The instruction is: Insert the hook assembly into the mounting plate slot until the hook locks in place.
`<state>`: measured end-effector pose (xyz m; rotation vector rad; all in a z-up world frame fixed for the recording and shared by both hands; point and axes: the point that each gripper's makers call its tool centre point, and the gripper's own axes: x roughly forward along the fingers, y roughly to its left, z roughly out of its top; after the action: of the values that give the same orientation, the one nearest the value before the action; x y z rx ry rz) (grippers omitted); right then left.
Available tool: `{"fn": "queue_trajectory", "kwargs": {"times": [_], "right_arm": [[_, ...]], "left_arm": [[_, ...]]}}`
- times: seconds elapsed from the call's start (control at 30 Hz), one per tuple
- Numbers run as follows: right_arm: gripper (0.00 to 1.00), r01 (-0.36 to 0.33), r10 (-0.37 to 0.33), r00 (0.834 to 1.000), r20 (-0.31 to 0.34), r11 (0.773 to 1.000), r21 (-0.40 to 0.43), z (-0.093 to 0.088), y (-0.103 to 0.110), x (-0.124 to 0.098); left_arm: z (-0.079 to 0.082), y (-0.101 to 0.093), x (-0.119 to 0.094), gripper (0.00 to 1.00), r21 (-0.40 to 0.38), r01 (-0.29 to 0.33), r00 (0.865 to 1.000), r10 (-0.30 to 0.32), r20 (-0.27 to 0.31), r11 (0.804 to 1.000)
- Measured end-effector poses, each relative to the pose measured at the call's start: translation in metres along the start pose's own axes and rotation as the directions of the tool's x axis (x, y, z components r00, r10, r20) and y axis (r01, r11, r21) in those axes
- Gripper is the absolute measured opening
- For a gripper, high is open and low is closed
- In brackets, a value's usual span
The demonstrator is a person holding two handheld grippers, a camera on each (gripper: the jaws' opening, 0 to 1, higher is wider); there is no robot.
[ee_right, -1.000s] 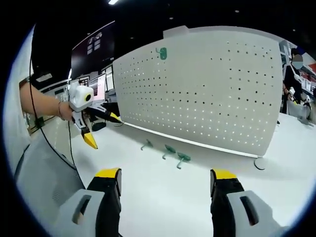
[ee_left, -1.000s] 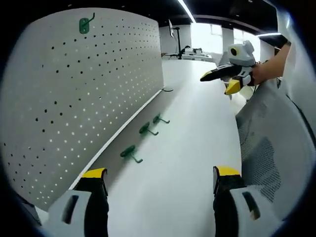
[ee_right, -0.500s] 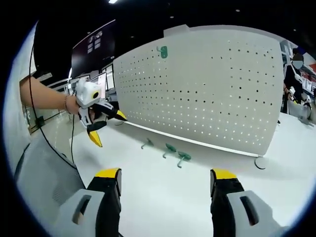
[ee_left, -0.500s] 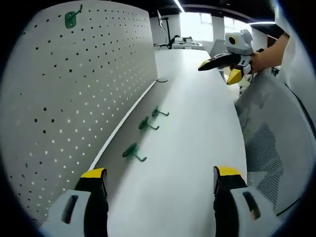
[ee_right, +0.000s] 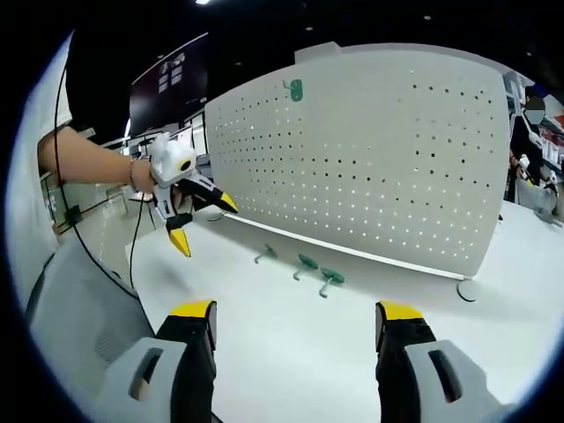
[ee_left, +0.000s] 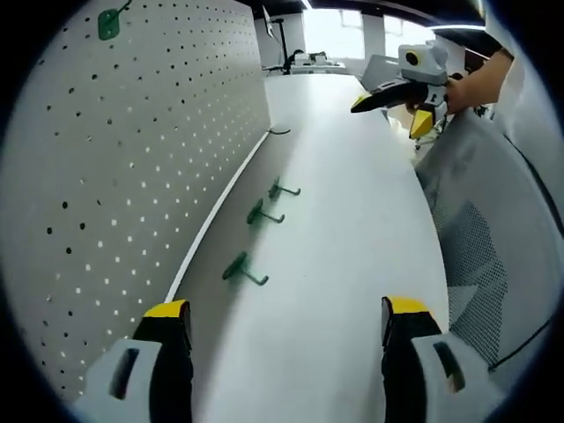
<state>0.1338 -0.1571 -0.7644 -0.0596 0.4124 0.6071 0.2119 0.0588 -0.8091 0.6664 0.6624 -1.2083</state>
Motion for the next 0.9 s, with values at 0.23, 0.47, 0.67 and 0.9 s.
{"fn": "queue_trajectory", "kwargs": {"times": [0.23, 0.47, 0.67, 0.9], "right_arm": [[0.71, 0.005, -0.005, 1.0, 0.001, 1.0, 0.018, -0.001, -0.003, 0.0], [0.71, 0.008, -0.008, 1.0, -0.001, 1.0, 0.023, -0.002, -0.003, 0.0], [0.71, 0.01, -0.009, 1.0, -0.006, 1.0, 0.022, -0.003, -0.004, 0.0], [0.71, 0.001, -0.001, 1.0, -0.014, 1.0, 0.022, -0.004, -0.002, 0.001]], "left_arm": [[-0.001, 0.004, 0.006, 0.91, 0.035, 0.036, 0.999, -0.035, -0.034, 0.999], [0.0, 0.01, 0.01, 0.91, 0.054, 0.062, 0.997, -0.059, -0.053, 0.997], [-0.004, 0.016, 0.016, 0.91, 0.081, 0.076, 0.994, -0.068, -0.089, 0.994], [-0.008, 0.019, 0.024, 0.91, 0.117, 0.11, 0.988, -0.095, -0.125, 0.987]]}}
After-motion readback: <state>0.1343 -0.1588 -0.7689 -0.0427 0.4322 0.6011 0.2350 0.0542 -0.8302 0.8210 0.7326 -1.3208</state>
